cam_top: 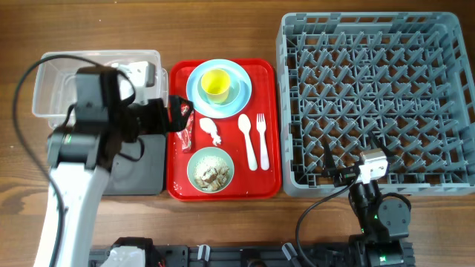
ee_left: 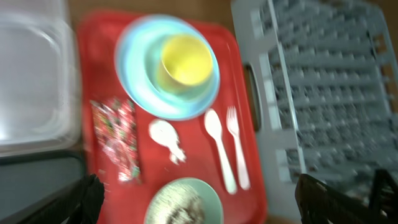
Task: Sort waste into correct bins and load items into the dishwasher rack
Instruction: 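Reach the left gripper to the red candy wrapper and grasp it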
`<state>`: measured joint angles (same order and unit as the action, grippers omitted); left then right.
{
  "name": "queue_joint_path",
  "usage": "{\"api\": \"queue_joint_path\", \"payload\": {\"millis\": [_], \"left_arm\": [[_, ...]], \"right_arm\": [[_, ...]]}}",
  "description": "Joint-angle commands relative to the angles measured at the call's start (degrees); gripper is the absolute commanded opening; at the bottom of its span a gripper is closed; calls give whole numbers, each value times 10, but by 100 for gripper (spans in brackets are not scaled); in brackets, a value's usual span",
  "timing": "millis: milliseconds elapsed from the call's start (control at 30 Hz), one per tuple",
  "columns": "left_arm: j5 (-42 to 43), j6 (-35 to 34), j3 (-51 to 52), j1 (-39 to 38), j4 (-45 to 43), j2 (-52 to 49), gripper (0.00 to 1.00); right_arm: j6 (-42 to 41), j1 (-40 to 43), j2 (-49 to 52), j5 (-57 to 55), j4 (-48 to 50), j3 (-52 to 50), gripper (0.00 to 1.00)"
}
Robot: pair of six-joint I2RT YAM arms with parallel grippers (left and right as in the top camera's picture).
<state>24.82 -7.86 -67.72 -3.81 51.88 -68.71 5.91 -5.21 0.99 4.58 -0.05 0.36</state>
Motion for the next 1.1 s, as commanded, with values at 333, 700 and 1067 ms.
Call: {"api": "queue_joint_path", "payload": {"millis": [333,700,1067], "left_arm": [[25,-26,-9,-24,35,-153,4],[-317,-171,-9,-151,3,-195,5],[-315,-171,-8,-155,-20,-290,29]], "right_arm": [[1,-2,-2,-7,2,-1,99],[1,-2,-2,-7,2,-1,100],[1,-2,-2,-7,2,-1,100]]}}
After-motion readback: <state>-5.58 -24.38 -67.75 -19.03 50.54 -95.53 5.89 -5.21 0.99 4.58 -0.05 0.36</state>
